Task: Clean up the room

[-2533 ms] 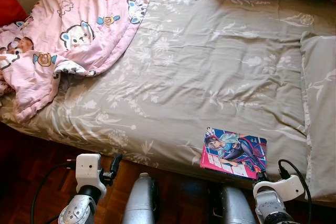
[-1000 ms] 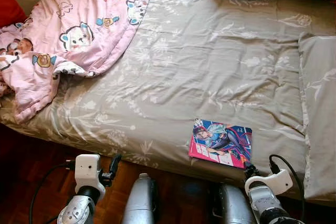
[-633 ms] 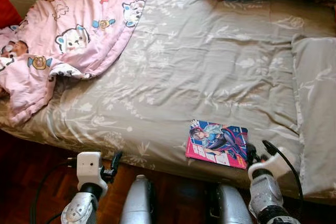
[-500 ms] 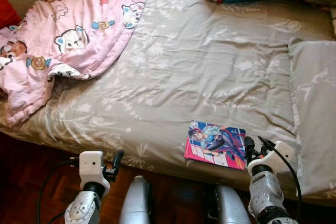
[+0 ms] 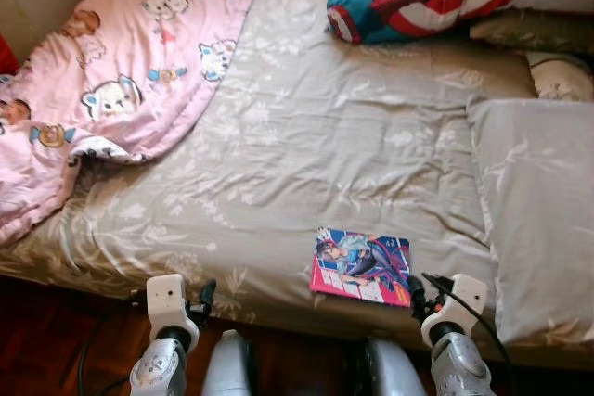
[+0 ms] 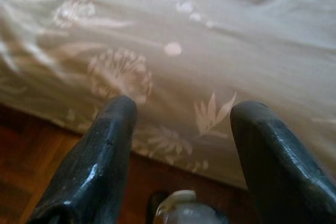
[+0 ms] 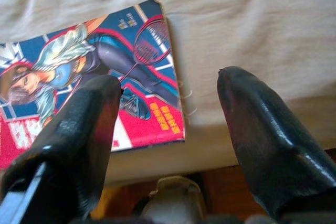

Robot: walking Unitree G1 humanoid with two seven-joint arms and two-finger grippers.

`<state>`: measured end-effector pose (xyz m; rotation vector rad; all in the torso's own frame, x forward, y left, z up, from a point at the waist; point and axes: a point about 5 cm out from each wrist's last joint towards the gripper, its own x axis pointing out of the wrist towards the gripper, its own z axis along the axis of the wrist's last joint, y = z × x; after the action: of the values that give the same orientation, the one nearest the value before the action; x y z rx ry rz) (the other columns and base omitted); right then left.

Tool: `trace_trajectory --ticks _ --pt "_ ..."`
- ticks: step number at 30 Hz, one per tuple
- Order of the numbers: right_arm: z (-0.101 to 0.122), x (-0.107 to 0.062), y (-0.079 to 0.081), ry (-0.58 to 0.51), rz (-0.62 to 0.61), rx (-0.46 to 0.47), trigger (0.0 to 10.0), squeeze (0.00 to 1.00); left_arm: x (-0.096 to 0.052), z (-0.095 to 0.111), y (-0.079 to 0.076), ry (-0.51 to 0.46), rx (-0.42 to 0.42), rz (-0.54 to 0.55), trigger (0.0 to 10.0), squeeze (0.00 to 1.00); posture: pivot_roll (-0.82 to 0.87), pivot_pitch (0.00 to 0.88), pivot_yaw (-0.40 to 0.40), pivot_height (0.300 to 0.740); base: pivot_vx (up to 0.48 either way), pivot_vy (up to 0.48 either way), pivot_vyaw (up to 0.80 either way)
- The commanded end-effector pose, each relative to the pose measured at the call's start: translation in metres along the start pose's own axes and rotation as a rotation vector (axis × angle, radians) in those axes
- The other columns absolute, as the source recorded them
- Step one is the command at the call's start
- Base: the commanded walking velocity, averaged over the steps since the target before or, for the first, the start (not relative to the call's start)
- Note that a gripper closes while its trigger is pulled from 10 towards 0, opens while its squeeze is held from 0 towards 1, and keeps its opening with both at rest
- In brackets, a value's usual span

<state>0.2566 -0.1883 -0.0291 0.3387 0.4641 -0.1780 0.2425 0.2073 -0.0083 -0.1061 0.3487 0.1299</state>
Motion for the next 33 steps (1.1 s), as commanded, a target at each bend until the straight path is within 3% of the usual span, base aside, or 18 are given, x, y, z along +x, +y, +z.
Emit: trace_trajectory --ticks 1,7,14,18,26,33 --pt "-0.009 -0.003 -0.003 0.049 -0.002 -0.027 10.0 0.0 -0.005 -0.014 0.008 0.054 -0.011 0.039 10.0 0.0 0.06 0.127 -0.001 0.711 0.0 0.0 0.0" --pt "-0.024 -0.008 -0.006 0.149 0.02 -0.094 10.0 0.0 -0.007 -0.032 0.012 0.141 -0.018 0.075 10.0 0.0 0.06 0.101 -0.016 0.74 0.0 0.0 0.0" --pt "-0.037 -0.015 -0.014 0.227 -0.021 -0.121 10.0 0.0 -0.012 -0.047 0.017 0.223 -0.028 0.105 10.0 0.0 0.06 0.081 -0.022 0.74 0.0 0.0 0.0" --pt "-0.06 -0.027 -0.02 0.351 -0.022 -0.172 10.0 0.0 -0.027 -0.071 0.027 0.361 -0.005 0.15 10.0 0.0 0.06 0.063 -0.027 0.74 0.0 0.0 0.0" --pt "-0.07 -0.034 -0.024 0.385 -0.028 -0.22 10.0 0.0 -0.04 -0.088 0.029 0.444 -0.004 0.158 10.0 0.0 0.06 0.049 -0.017 0.74 0.0 0.0 0.0" --pt "-0.074 -0.038 -0.031 0.404 -0.072 -0.198 10.0 0.0 -0.045 -0.096 0.023 0.488 0.04 0.138 10.0 0.0 0.06 0.038 -0.009 0.74 0.0 0.471 0.46"
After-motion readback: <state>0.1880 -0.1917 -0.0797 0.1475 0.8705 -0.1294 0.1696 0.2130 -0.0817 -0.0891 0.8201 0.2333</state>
